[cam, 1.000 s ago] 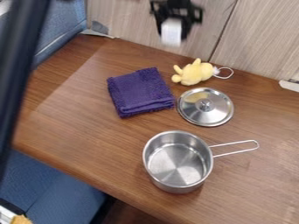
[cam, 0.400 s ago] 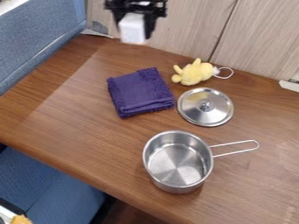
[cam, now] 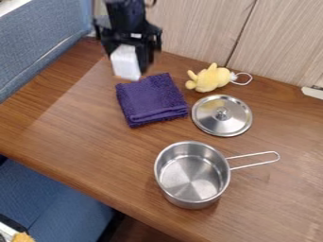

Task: Placing the white bottle at the cetre of the table

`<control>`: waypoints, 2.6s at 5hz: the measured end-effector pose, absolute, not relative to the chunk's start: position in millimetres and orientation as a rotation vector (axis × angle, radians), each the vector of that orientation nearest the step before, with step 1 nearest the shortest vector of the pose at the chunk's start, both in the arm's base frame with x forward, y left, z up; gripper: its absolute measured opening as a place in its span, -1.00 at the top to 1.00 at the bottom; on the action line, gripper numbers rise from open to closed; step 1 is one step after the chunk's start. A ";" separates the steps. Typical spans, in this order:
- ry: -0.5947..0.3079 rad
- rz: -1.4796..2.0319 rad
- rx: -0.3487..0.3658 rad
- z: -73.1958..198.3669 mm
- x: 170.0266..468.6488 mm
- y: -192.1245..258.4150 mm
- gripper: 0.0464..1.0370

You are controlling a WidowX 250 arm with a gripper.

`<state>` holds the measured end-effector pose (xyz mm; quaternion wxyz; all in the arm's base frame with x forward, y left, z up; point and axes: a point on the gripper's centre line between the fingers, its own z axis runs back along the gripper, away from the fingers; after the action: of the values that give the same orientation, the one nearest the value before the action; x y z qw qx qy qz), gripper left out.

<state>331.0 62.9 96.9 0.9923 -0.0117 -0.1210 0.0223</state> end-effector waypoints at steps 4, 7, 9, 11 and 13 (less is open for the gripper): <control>-0.192 -0.249 -0.072 38.6 276.8 55.7 -0.28; -0.135 -0.303 -0.023 -3.2 264.7 37.8 -0.44; -0.121 -0.286 -0.026 -3.8 263.0 35.4 -0.94; -0.136 -0.283 -0.007 12.9 267.6 40.6 -0.93; -0.253 -0.312 -0.030 66.6 278.0 30.4 -0.93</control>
<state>278.0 30.4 66.6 0.9798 -0.0148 -0.1259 -0.1548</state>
